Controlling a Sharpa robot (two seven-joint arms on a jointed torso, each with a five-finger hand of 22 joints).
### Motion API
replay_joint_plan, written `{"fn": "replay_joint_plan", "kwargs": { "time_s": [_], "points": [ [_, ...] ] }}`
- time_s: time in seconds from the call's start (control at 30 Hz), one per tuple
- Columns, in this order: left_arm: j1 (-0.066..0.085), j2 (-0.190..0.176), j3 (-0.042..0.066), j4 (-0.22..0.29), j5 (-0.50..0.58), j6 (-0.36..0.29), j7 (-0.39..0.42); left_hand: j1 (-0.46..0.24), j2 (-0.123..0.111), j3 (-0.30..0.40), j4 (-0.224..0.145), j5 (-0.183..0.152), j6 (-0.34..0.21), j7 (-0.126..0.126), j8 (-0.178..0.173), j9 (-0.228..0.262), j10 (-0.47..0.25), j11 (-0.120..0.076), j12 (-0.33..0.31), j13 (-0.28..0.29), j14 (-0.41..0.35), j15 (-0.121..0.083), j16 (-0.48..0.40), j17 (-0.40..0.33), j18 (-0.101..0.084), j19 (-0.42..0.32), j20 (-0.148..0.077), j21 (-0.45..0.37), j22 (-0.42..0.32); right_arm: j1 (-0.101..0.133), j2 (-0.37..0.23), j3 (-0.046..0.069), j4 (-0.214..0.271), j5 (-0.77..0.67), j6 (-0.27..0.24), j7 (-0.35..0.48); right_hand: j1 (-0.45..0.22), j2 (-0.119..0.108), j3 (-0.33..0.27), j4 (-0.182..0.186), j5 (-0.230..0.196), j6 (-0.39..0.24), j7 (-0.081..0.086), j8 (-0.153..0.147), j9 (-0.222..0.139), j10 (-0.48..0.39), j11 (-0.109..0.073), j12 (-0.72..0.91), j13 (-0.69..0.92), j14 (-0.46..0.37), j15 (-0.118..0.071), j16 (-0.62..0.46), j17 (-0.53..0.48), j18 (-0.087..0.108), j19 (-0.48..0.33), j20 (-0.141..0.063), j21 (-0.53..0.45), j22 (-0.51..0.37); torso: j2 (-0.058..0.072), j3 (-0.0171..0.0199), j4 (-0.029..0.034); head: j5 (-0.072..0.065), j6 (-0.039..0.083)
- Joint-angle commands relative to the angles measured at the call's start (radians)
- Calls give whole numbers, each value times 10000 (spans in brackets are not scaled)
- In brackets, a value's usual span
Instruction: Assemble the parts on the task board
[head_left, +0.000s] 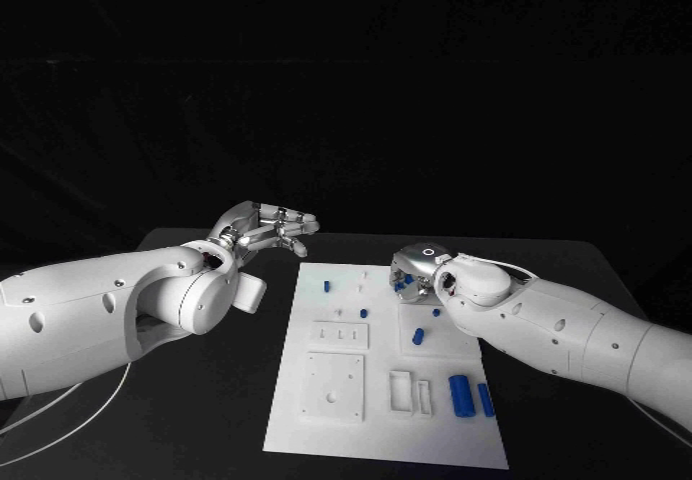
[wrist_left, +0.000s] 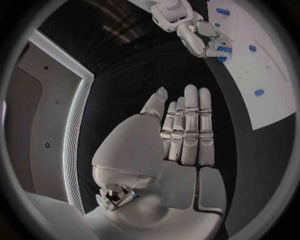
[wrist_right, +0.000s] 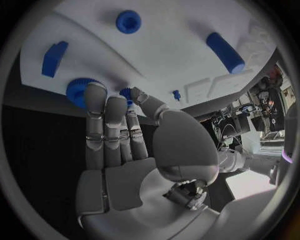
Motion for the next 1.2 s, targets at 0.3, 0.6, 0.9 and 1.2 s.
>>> {"fn": "replay_joint_plan", "kwargs": {
  "time_s": [0.3, 0.6, 0.9, 1.2],
  "points": [
    [26, 5, 11, 6, -39, 123, 19, -68, -16, -30, -47, -63, -62, 24, -35, -4, -84, 3, 18, 8, -46, 3, 51, -16, -6, -42, -9, 31, 16, 25, -74, 6, 472, -706, -1707, -918, 345, 74, -78, 46, -32, 144, -31, 39, -23, 440, -354, 18, 27, 22, -122, -37, 123, 39, -76, -92, 90, 472, 28, -24, 9, 109, 179],
    [33, 47, 12, 21, -39, 107, 9, -68, -16, -30, -47, -63, -62, 24, -35, -4, -84, 3, 18, 8, -46, 3, 51, -16, -6, -42, -9, 31, 16, 74, 378, 10, 158, -704, -1805, -1001, 335, 57, -68, 82, -33, 140, -27, 35, -28, 420, -350, 17, 26, 30, -114, -90, 175, 32, -61, -85, -82, 655, 64, -25, 37, 166, 333],
    [66, 160, 12, 19, -39, 80, 21, -74, -16, -38, -46, -58, -57, 24, -35, -4, -99, 9, 16, 7, -55, 7, 67, -46, -6, -43, -7, 11, 46, 88, 884, 12, -285, -704, -1879, -996, 334, 51, -51, 84, -33, 134, -26, 37, -28, 415, -348, 17, 26, 39, -119, -112, 187, 36, -33, -87, -158, 743, 101, -60, 101, 180, 382],
    [163, 235, 12, 73, -39, 42, 22, -69, -19, -38, -51, -58, -50, 22, -34, -4, -97, 8, 18, 7, -64, 8, 65, -57, -7, -48, -5, 0, 55, 91, 1251, 11, -690, -698, -1958, -946, 317, 55, -43, 92, -33, 124, -25, 35, -29, 404, -347, 16, 25, 49, -115, -144, 205, 32, 18, -85, -350, 907, 181, -156, 256, 207, 392]
  ]
}}
